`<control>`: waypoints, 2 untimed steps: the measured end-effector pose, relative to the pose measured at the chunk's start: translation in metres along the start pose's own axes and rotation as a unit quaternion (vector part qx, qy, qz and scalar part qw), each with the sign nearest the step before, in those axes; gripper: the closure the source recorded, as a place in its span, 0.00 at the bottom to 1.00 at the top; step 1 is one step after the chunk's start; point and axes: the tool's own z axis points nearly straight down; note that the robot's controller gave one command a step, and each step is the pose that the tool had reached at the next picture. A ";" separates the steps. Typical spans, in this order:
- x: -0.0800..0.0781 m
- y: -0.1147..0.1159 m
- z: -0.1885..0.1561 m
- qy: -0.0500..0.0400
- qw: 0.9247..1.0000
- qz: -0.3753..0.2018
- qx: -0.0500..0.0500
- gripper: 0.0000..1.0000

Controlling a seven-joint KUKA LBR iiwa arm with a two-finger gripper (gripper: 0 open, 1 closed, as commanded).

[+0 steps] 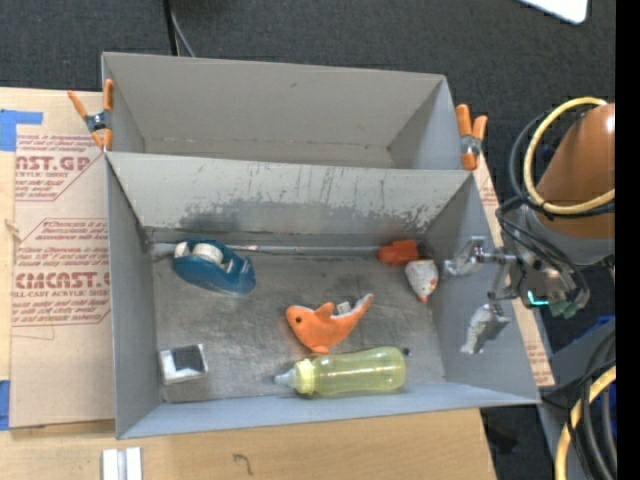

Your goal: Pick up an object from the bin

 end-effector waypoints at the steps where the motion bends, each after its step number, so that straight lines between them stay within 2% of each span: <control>1: -0.002 0.001 -0.004 -0.004 1.000 -0.001 0.001 0.00; 2: -0.008 0.019 0.039 -0.005 0.998 -0.060 0.001 0.00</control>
Offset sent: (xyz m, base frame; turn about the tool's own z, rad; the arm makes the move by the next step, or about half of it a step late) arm 0.0212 0.0734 -0.1631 -0.4597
